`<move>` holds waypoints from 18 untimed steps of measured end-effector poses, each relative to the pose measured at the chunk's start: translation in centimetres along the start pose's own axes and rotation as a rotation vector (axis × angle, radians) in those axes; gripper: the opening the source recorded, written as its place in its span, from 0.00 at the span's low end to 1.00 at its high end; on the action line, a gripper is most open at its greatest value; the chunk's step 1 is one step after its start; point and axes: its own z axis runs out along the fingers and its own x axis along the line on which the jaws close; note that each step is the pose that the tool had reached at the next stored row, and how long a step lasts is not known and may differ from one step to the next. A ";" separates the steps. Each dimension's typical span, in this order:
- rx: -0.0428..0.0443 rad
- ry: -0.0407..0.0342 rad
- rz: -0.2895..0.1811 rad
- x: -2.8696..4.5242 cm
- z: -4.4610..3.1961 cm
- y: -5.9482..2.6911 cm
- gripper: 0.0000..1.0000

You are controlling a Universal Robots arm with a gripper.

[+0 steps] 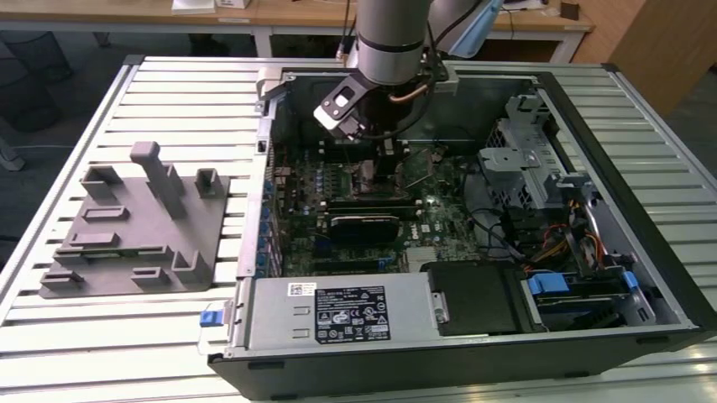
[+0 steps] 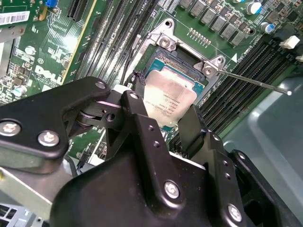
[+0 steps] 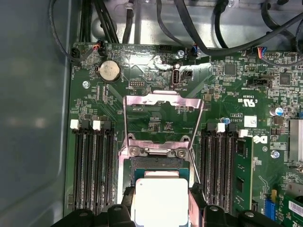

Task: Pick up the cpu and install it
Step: 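Place the cpu into insertion slot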

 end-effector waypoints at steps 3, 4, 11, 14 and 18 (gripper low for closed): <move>0.0000 -0.0001 0.001 0.00 0.26 -0.01 0.53; 0.0000 0.0000 0.001 0.01 0.32 -0.01 0.53; 0.0001 0.0000 0.002 0.01 0.84 -0.02 0.53; 0.0001 -0.0001 0.003 0.02 1.03 -0.02 0.53; 0.0001 0.0000 0.003 0.02 1.28 -0.03 0.53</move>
